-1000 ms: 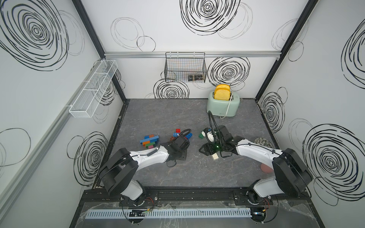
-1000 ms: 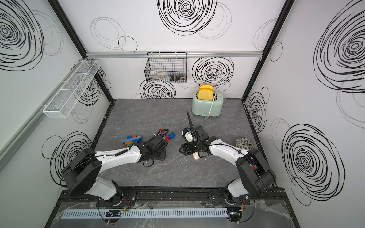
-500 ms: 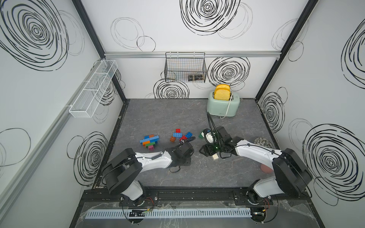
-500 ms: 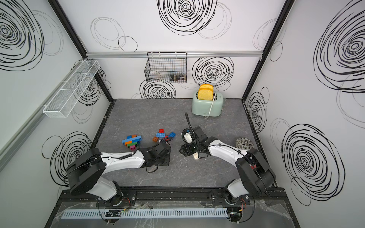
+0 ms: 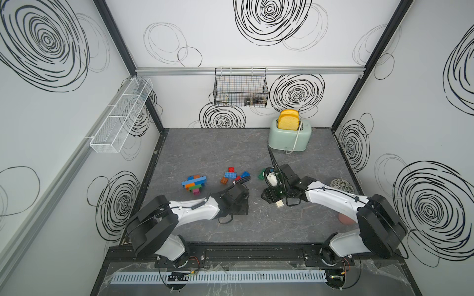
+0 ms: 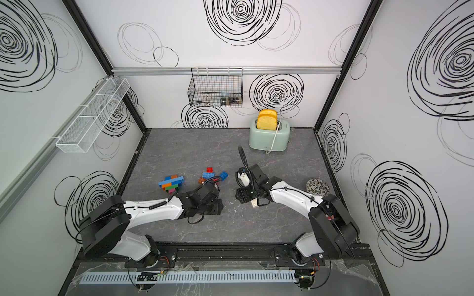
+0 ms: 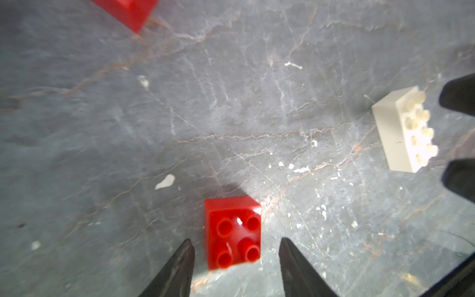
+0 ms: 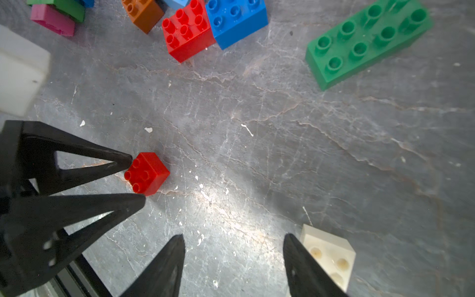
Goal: Assemble a heart with lego
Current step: Move the lego brick at the center of the board, then pick up the lego brick from the center of the board.
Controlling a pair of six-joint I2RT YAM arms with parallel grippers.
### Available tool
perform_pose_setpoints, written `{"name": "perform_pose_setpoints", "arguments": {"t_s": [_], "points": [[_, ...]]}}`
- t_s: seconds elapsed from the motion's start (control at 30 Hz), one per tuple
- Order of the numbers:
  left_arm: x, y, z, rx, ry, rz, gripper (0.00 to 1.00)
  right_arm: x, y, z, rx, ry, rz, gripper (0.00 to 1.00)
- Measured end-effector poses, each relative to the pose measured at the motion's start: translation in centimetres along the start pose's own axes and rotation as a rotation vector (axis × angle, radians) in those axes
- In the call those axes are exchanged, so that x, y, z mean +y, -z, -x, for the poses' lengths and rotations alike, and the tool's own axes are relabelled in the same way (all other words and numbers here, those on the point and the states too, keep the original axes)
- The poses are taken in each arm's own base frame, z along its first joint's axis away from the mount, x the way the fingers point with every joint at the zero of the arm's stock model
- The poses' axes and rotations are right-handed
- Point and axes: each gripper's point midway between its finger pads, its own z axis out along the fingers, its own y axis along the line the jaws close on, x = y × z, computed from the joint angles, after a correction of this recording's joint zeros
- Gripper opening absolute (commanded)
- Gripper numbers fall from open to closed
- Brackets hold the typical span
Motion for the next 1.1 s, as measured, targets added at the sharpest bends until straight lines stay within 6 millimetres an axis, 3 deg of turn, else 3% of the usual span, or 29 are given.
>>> {"name": "perform_pose_setpoints", "arguments": {"t_s": [0.17,0.43,0.73,1.1], "points": [[1.5,1.4,0.9,-0.044,0.035,-0.03,0.58,-1.0,0.4,0.1,0.016,-0.018,-0.068,0.61],[3.3,2.8,1.8,-0.088,0.065,-0.067,0.58,-3.5,-0.2,-2.0,0.132,-0.057,-0.181,0.59],[3.9,2.6,1.2,-0.079,0.071,-0.094,0.58,-5.3,-0.5,-4.1,0.223,-0.089,-0.263,0.56],[4.3,2.3,1.0,-0.076,0.079,-0.113,0.57,-5.6,-1.9,-5.0,0.284,-0.088,-0.281,0.39]]}}
